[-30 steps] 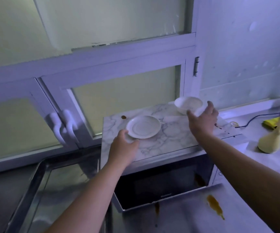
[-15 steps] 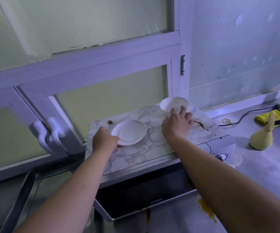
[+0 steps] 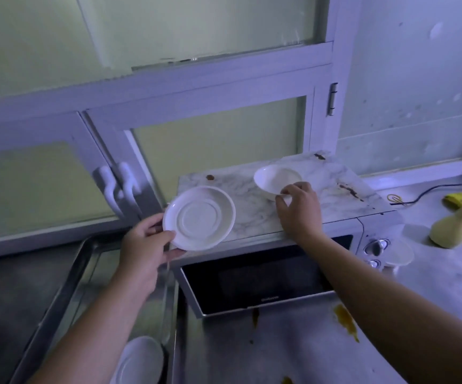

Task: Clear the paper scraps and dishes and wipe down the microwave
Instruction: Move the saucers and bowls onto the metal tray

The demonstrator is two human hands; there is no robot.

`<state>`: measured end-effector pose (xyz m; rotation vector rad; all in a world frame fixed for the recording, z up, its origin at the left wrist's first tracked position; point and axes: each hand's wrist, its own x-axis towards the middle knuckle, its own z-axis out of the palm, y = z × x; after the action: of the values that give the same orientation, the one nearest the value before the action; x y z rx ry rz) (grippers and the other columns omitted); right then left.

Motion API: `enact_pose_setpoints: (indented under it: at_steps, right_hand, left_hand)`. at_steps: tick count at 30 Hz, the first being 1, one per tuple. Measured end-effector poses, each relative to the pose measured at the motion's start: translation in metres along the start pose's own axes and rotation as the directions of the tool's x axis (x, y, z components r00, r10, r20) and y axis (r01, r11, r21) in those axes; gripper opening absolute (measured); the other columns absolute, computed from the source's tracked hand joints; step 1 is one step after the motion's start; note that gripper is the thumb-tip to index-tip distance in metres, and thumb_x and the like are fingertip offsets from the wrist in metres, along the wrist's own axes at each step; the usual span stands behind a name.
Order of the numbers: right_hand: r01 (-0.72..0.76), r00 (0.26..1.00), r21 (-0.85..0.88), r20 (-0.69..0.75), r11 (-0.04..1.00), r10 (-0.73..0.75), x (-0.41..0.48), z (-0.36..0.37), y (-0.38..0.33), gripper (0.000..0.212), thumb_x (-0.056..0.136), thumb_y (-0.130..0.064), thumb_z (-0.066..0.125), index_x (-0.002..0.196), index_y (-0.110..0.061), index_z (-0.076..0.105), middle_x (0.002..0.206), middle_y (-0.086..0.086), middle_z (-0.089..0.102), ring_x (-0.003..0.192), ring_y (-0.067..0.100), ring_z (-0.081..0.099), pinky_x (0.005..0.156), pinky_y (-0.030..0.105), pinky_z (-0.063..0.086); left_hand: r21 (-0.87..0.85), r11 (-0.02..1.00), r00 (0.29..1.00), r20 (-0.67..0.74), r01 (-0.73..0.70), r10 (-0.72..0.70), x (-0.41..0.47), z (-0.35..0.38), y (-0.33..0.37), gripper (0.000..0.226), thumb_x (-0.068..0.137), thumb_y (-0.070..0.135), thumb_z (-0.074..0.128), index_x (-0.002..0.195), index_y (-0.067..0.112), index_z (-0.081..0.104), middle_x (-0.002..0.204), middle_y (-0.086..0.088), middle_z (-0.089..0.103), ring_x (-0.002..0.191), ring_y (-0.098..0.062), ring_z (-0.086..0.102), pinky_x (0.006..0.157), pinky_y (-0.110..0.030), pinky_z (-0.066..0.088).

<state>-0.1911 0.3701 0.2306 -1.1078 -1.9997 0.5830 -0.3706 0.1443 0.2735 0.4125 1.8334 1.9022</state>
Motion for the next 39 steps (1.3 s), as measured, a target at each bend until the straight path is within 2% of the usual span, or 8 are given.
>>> enact_pose_setpoints:
  at_steps: [8,14,18,21,27,33,36,39]
  right_hand:
    - [0.145,0.988,0.131,0.031,0.981,-0.150,-0.119,0.015,-0.050,0.013,0.089,-0.014,0.072,0.100,-0.008,0.073,0.118,0.005,0.062,0.110,0.027,0.056,0.088,0.035,0.047]
    - [0.094,0.987,0.291,0.095,0.952,-0.127,-0.223,0.038,-0.110,0.008,0.084,-0.005,0.076,0.090,-0.011,0.074,0.106,-0.004,0.062,0.094,0.012,0.063,0.081,0.011,0.046]
    - [-0.028,0.977,0.243,0.212,0.970,-0.025,-0.299,0.067,-0.131,0.009,0.085,-0.008,0.076,0.091,-0.014,0.075,0.109,-0.006,0.064,0.099,0.013,0.065,0.088,0.029,0.053]
    - [-0.137,0.961,0.214,0.264,0.967,0.078,-0.352,0.086,-0.138,0.010,0.086,-0.010,0.075,0.093,-0.017,0.075,0.111,-0.009,0.063,0.103,0.007,0.063,0.091,0.037,0.055]
    - [-0.300,0.944,0.156,0.192,0.941,0.269,-0.424,0.087,-0.136,0.021,0.086,-0.008,0.075,0.085,-0.029,0.072,0.106,-0.020,0.063,0.099,0.011,0.066,0.087,0.033,0.056]
    - [-0.450,0.893,0.175,0.119,0.876,0.435,-0.460,0.078,-0.138,0.029,0.087,-0.010,0.074,0.082,-0.039,0.070,0.107,-0.023,0.063,0.097,0.016,0.069,0.087,0.028,0.054]
    - [-0.444,0.894,0.140,0.126,0.885,0.429,-0.469,0.083,-0.143,0.020,0.086,-0.011,0.074,0.085,-0.030,0.071,0.109,-0.024,0.062,0.100,0.017,0.068,0.087,0.024,0.054]
    - [-0.422,0.900,0.078,0.156,0.903,0.407,-0.475,0.090,-0.148,0.018,0.086,-0.011,0.075,0.085,-0.029,0.071,0.111,-0.026,0.060,0.102,0.012,0.064,0.080,0.020,0.054]
  left_hand:
    - [-0.086,0.992,0.973,-0.204,0.088,-0.104,-0.099,-0.183,-0.059,0.039,0.088,-0.013,0.057,0.101,0.022,0.070,0.078,0.004,0.070,0.078,-0.019,0.067,0.052,-0.028,0.056]
    - [-0.064,0.982,0.939,-0.289,0.177,-0.188,-0.097,-0.269,-0.124,0.040,0.086,-0.012,0.060,0.099,0.025,0.068,0.095,-0.002,0.071,0.085,-0.023,0.069,0.053,-0.032,0.058]
    - [-0.039,0.966,0.942,-0.214,0.256,-0.258,-0.082,-0.296,-0.163,0.041,0.086,-0.011,0.060,0.115,0.017,0.066,0.106,-0.007,0.069,0.091,-0.029,0.067,0.055,-0.037,0.059]
    - [0.101,0.960,0.959,-0.144,0.261,-0.245,-0.062,-0.304,-0.189,0.038,0.084,-0.008,0.062,0.113,0.017,0.067,0.098,-0.002,0.069,0.085,-0.025,0.067,0.051,-0.028,0.056]
    - [0.403,0.901,0.981,0.038,0.157,-0.188,-0.025,-0.296,-0.217,0.032,0.083,0.001,0.065,0.105,0.023,0.068,0.089,0.011,0.066,0.085,-0.017,0.066,0.062,-0.021,0.047]
    - [0.681,0.732,0.958,0.200,0.016,-0.206,-0.006,-0.283,-0.216,0.019,0.081,0.002,0.055,0.089,0.016,0.064,0.085,-0.001,0.063,0.083,-0.027,0.057,0.067,-0.028,0.039]
    - [0.751,0.642,0.951,0.288,-0.154,-0.109,-0.014,-0.284,-0.207,0.026,0.087,0.011,0.060,0.112,0.008,0.065,0.112,-0.009,0.066,0.105,-0.031,0.059,0.079,-0.025,0.037]
    - [0.574,0.817,0.918,0.355,-0.064,-0.177,-0.044,-0.285,-0.189,0.029,0.091,0.025,0.066,0.120,0.020,0.066,0.121,0.003,0.065,0.111,-0.015,0.061,0.087,-0.022,0.044]
